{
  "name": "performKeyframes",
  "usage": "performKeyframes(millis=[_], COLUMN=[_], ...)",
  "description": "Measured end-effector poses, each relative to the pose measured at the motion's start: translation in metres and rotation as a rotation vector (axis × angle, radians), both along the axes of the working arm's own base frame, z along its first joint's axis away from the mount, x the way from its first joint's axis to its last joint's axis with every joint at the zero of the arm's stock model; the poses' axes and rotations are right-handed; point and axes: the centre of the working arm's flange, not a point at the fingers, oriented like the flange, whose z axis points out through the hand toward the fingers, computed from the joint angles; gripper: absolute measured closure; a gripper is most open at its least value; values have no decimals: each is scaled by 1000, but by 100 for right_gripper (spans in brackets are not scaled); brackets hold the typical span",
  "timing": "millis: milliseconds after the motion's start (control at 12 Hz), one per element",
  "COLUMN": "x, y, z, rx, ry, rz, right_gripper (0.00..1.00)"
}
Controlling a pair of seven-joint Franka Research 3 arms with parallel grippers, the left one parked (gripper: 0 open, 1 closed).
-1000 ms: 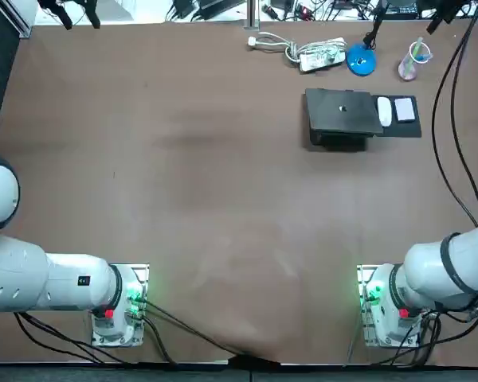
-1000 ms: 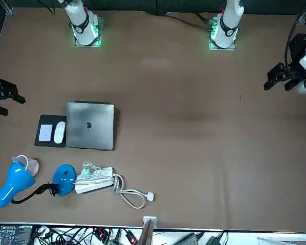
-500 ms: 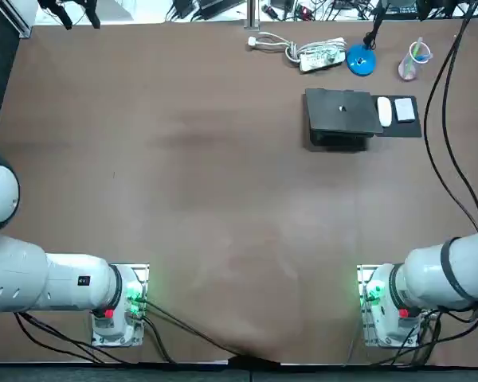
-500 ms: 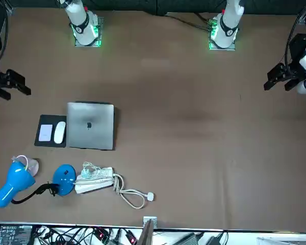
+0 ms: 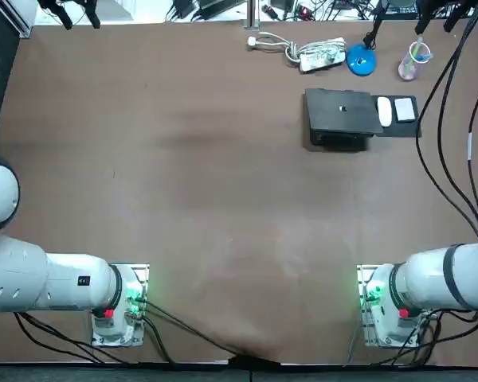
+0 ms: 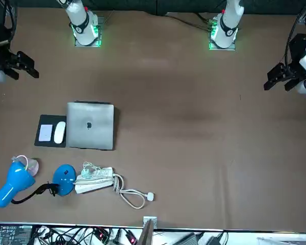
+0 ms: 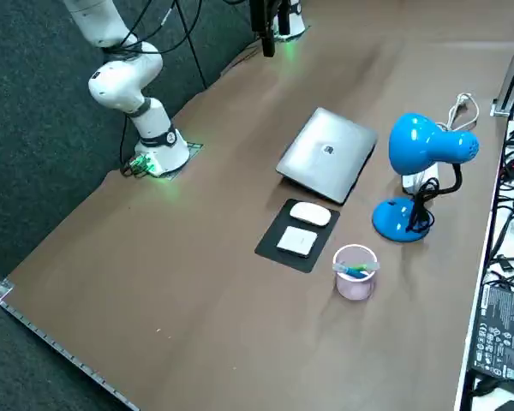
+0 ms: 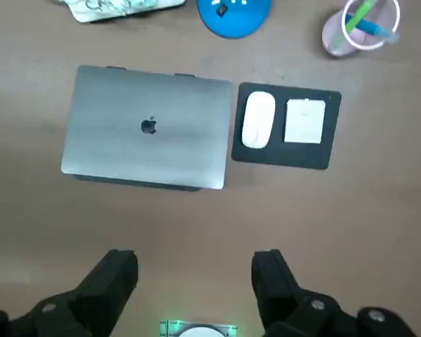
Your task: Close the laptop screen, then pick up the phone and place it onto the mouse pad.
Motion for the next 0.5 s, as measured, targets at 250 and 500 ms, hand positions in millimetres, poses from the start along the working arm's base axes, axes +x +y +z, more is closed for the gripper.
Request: performKeyframes(millis=[250,500], x=[-10,-14], y=[-11,-15], z=[-6,-9], rx=[4,6], ry=[13,10], rz=[-20,-30], right_gripper=[0,0])
